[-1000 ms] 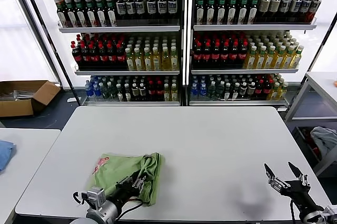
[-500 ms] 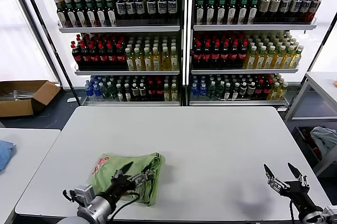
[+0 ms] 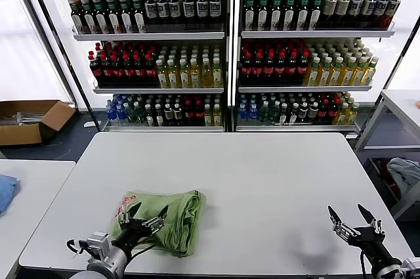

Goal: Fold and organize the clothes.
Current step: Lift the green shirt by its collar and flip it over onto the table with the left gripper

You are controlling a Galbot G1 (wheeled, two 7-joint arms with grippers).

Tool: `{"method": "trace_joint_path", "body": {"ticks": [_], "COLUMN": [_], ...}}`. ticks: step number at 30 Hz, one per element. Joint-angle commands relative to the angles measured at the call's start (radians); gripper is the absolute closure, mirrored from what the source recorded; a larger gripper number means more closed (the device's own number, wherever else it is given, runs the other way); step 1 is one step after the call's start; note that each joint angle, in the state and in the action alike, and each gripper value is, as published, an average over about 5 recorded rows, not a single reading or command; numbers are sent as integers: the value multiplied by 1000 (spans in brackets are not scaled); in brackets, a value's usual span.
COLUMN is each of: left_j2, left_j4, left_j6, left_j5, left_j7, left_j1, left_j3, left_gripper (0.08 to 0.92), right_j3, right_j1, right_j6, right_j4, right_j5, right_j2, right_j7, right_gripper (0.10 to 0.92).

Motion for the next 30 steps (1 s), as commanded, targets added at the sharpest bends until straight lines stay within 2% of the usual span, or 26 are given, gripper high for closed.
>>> {"method": "trace_joint_path", "body": {"ticks": [1,6,11,17,23,26,30], "left_j2": [-90,-103,-83,-45,-2,36,94], "left_j4": [78,98,92,18,-105,-94,-18], "left_j6": [-47,-42,-29,-12,27,78,126], "left_j5": [258,270,236,151,15,-41,-138], "left_j7": [2,2,-1,-13,-22,-20,-5], "left_j1": [-28,-50,-70,-58,-20,-3,9], "left_j3": [219,265,259,201,10,-133,-277], "left_gripper": [177,177,177,177,177,177,177], "right_j3": [7,14,17,14,10,7,-4], "right_j1": [3,-2,-2,1,-6,-10,-10], "right_j6": [-1,-1,-2,-3,-3,-2,-1], "right_j4": [3,5,7,9,13,13,11], "right_j5": [5,11,16,15,14,13,10], "right_j2": [-1,0,1,6,14,15,16], "right_j7": [1,2,3,3,3,2,2], "right_gripper": [203,203,203,203,203,203,203]}}
